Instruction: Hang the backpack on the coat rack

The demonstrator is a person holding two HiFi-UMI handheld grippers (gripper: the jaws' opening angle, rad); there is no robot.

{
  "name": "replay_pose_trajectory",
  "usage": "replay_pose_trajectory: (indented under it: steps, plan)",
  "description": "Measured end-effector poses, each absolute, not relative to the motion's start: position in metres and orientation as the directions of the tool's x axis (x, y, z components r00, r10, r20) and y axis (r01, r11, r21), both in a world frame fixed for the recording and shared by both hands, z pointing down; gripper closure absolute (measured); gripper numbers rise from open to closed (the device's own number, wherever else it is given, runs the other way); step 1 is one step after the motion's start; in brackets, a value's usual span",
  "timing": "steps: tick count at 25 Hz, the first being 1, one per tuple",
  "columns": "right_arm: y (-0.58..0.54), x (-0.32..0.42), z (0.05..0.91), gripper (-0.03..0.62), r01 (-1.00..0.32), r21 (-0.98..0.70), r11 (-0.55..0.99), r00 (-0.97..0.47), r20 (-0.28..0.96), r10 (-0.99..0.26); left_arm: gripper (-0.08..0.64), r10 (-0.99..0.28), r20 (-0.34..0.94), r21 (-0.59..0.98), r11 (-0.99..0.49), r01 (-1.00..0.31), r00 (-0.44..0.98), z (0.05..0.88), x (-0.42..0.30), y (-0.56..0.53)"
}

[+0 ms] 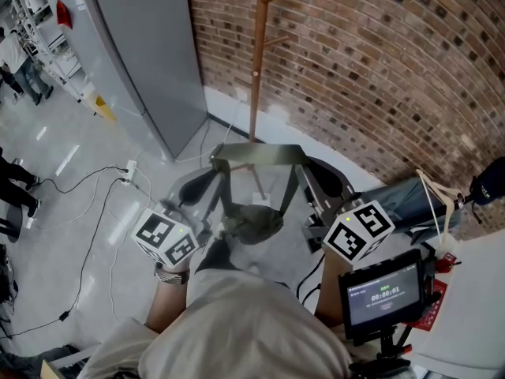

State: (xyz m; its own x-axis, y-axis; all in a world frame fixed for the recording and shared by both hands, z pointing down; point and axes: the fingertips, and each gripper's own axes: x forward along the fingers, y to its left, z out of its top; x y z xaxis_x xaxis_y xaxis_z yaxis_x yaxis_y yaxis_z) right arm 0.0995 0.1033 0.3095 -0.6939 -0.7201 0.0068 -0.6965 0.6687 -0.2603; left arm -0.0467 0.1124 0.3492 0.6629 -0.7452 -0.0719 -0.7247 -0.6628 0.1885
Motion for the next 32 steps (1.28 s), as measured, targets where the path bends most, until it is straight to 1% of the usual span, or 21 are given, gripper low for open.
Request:
replay_pose_trajectory:
  steps: [13, 22, 32]
  plan:
    - [0.048, 0.117, 0.315, 0.584, -0.749, -0.267, 0.607, -0.631, 0.007, -0.776, 0.546, -0.67, -0.068, 0.198, -0.735, -0.648, 0.739, 0.36, -0.03, 0.045]
    - [-0.013, 0.099, 0.307, 0.584, -0.747, -0.272, 0.606, -0.628, -0.009, -0.778, 0.546, -0.644, -0.083, 0.199, -0.758, -0.621, 0.76, 0.351, -0.044, -0.024]
    - [-0.082, 0.085, 0.305, 0.584, -0.744, -0.331, 0.58, -0.607, -0.029, -0.794, 0.546, -0.635, -0.079, 0.196, -0.766, -0.613, 0.768, 0.345, -0.068, -0.091]
